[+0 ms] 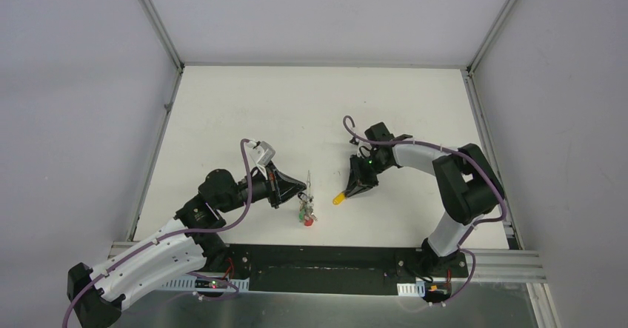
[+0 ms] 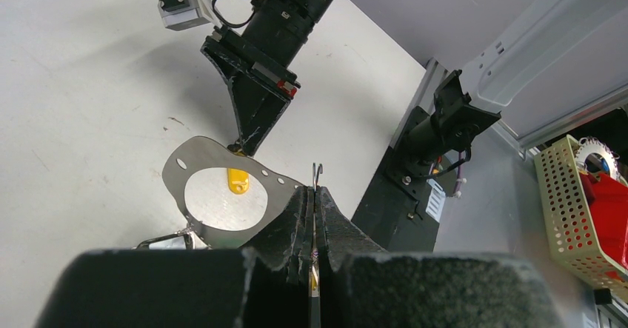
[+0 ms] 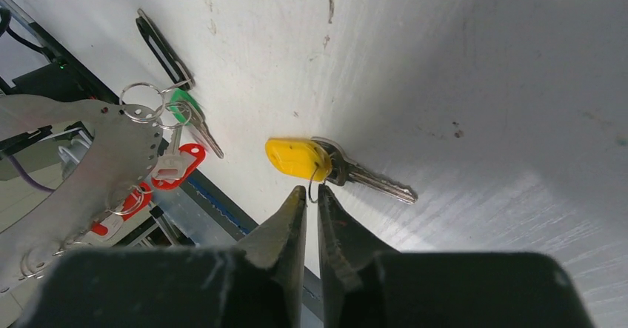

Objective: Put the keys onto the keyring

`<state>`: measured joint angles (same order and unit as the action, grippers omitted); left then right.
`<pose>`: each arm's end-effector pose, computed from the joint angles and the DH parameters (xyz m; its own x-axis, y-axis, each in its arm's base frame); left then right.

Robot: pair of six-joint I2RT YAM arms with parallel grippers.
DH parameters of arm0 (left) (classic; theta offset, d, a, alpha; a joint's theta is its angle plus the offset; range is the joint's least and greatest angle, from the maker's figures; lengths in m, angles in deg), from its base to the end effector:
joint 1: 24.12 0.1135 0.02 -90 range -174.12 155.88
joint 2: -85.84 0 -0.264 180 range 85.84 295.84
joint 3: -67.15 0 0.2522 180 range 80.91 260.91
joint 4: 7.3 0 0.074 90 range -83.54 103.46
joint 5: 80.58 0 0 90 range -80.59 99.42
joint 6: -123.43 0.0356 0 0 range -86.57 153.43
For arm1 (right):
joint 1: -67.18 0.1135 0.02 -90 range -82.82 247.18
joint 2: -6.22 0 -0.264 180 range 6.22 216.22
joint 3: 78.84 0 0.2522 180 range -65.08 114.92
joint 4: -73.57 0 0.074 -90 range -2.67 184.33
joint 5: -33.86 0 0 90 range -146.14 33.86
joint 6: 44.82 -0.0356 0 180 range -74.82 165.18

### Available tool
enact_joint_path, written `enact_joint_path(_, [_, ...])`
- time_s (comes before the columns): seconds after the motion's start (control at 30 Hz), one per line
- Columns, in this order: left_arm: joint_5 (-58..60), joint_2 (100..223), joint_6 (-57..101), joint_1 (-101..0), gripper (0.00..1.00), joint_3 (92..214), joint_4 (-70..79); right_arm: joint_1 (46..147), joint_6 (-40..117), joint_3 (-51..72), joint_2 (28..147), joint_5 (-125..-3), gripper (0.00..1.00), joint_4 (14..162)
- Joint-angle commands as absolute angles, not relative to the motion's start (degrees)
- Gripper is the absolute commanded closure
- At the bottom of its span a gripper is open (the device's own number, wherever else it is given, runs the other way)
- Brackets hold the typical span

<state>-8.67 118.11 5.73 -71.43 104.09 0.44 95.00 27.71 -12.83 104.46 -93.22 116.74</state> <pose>0.0975 -0.1220 0.2692 -0.4547 -0.1588 -0.8764 0.7879 0.3872 -0.4789 0.2526 0.1576 0.1412 -0.9685 -0.2403 -0.0653 -0.2264 0.7410 0.6322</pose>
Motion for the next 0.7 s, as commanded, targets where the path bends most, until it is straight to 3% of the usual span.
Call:
enact_joint_path(0.0, [-8.13, 118.01, 4.78, -71.87, 1.0, 104.64, -4.44, 94.61, 28.14, -13.55, 102.5, -92.87, 0.84, 115.63])
enact_joint_path(0.27, [-8.08, 117.97, 4.87, -71.85, 1.0, 104.73, -4.41, 94.61, 28.41, -13.36, 102.93, -92.39, 0.79, 115.72])
enact_joint_path(0.67, [-8.07, 117.92, 4.87, -71.93, 1.0, 104.82, -4.27, 94.66, 30.31, -13.22, 104.93, -91.53, 0.96, 115.04])
